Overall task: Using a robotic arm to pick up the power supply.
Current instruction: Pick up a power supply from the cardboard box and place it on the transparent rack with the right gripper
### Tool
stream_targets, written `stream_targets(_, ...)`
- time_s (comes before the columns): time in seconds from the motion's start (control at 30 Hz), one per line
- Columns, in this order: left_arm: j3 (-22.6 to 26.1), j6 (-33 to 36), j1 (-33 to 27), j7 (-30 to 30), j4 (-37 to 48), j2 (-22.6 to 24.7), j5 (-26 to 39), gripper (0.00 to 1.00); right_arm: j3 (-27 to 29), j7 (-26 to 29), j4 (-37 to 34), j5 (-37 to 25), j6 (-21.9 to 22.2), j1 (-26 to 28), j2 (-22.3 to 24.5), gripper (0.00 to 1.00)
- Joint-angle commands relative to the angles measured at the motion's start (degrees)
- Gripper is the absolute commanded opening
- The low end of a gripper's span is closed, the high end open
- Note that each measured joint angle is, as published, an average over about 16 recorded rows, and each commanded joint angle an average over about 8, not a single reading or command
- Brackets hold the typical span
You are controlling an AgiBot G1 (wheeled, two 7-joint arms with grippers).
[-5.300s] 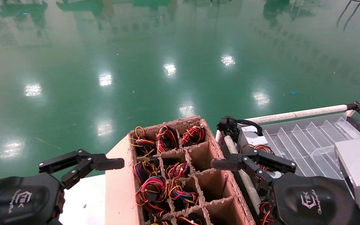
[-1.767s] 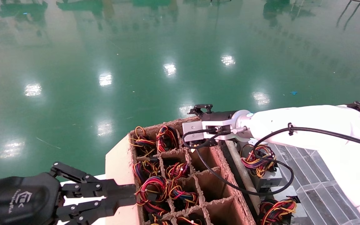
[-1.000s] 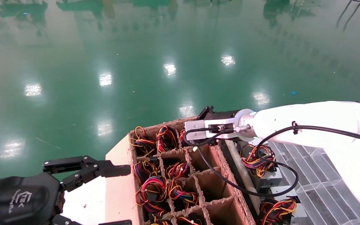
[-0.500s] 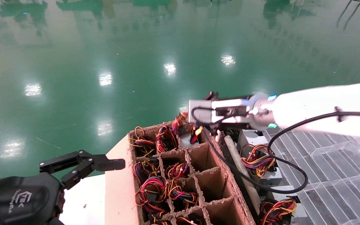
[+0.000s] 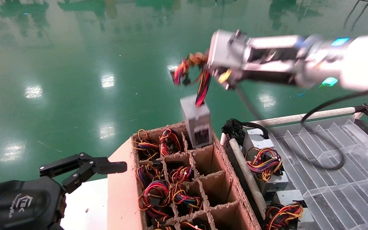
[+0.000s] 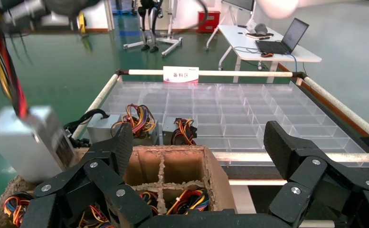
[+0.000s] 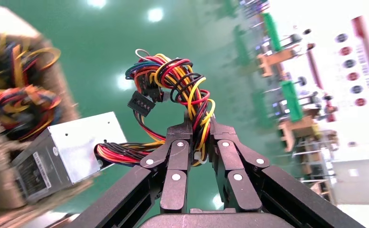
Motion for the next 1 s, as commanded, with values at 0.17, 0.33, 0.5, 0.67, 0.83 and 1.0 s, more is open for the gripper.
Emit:
stream_targets(0.17,0.0,0.0,0.0,0.0,0.0,0.0,0.0,1.0,3.5,-0.8,0.5,5.0,-1.6,3.5,3.8,0.0)
stream_targets(0.33,0.0,0.0,0.0,0.0,0.0,0.0,0.0,1.0,6.0,-1.2,0.5,8.1,-3.8,6.0,7.8,0.0)
stream_targets(0.5,0.0,0.0,0.0,0.0,0.0,0.0,0.0,1.0,7.8,-2.2,0.6,9.7,-6.5,8.0,12.9,0.0)
stream_targets(0.67,0.0,0.0,0.0,0.0,0.0,0.0,0.0,1.0,9.2,-3.1,0.7,10.8,-10.0,8.9,18.7,0.0)
stream_targets(0.83,0.1,0.0,0.0,0.0,0.0,0.0,0.0,1.0,10.6,-3.6,0.6,12.3,-13.6,8.5,25.4,0.0)
stream_targets(1.0,0.1,0.0,0.0,0.0,0.0,0.0,0.0,1.0,12.3,-3.3,0.6,15.2,-16.8,6.3,32.4,0.0)
